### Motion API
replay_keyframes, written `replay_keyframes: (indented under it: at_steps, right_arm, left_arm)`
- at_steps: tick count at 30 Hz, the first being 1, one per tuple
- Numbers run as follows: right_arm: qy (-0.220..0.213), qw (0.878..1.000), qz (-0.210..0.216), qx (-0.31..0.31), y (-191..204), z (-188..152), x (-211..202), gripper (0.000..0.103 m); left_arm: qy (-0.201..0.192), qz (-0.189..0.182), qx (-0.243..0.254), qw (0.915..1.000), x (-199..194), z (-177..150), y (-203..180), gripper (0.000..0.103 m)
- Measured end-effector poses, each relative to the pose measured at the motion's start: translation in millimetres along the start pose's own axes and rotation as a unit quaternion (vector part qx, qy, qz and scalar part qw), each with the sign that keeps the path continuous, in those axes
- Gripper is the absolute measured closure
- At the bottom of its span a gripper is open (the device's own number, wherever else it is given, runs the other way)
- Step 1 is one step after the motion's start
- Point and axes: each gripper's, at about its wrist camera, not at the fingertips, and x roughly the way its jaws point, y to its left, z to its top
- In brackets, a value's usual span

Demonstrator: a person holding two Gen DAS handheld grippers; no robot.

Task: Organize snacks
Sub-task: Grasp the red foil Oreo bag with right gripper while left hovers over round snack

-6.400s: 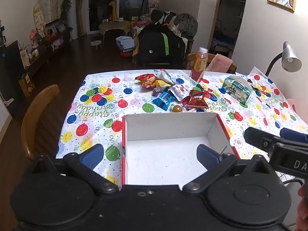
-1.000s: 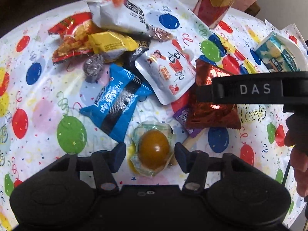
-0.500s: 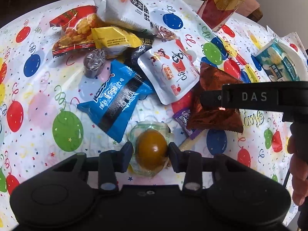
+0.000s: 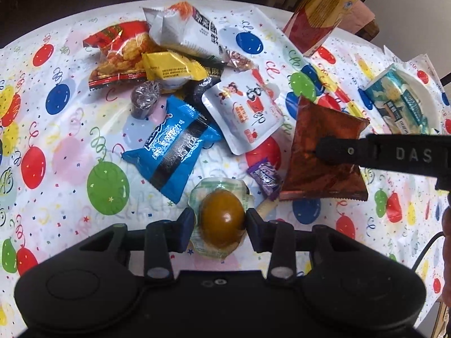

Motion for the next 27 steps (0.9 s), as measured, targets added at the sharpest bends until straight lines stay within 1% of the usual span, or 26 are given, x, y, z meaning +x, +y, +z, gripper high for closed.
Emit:
replay_keyframes:
  at_steps: [1, 2, 5, 8, 9, 12, 18, 23, 24, 25, 26, 27]
  right_arm:
    - [-0.003, 1.0, 0.003, 0.0, 1, -1, -4, 0.086]
    - [-0.004, 1.0, 0.006, 0.002, 1, -3, -8, 0.09]
    - [-0.013, 1.0, 0.006, -0.002, 1, -7, -18, 0.092]
    - [-0.017, 1.0, 0.007, -0.009, 0, -11, -25, 0.092]
    - [-0.012, 1.0, 0.008, -0.008, -1, -12, -25, 0.092]
    - [-0.01, 1.0, 0.002, 0.017, -9, -14, -25, 0.092]
    - [0.002, 0.999, -0.009, 0.033, -16, -15, -15, 0.088]
    - [-0.001, 0.999, -0.022, 0.037, -20, -14, -7, 0.087]
    - [-0.003, 0.999, -0.024, 0.039, -21, -14, -6, 0.085]
    - [-0.002, 0.999, -0.025, 0.042, -22, -13, -4, 0.074]
    - [0.002, 0.999, -0.025, 0.045, -23, -13, -2, 0.052]
    - [0.004, 0.998, -0.031, 0.046, -23, -12, 0, 0.04]
  left_arm:
    - [-0.002, -0.001, 0.001, 1.0, -3, -1, -1, 0.066]
    - [-0.004, -0.002, 0.003, 1.0, -6, -2, -2, 0.066]
    - [-0.011, -0.003, 0.008, 0.9999, -15, -5, -4, 0.066]
    - [-0.017, -0.003, 0.009, 0.9998, -24, -9, -3, 0.066]
    - [-0.018, -0.002, 0.009, 0.9998, -25, -10, -3, 0.066]
    - [-0.02, 0.001, 0.011, 0.9997, -28, -13, -2, 0.066]
    - [-0.022, 0.003, 0.01, 0.9997, -31, -17, 1, 0.066]
    - [-0.021, 0.003, 0.007, 0.9997, -32, -18, 2, 0.065]
    - [-0.021, 0.003, 0.007, 0.9997, -31, -18, 1, 0.066]
    - [-0.021, 0.003, 0.007, 0.9997, -31, -18, 1, 0.066]
    - [-0.022, 0.003, 0.007, 0.9997, -31, -18, 1, 0.066]
    - [-0.022, 0.003, 0.007, 0.9997, -31, -18, 1, 0.066]
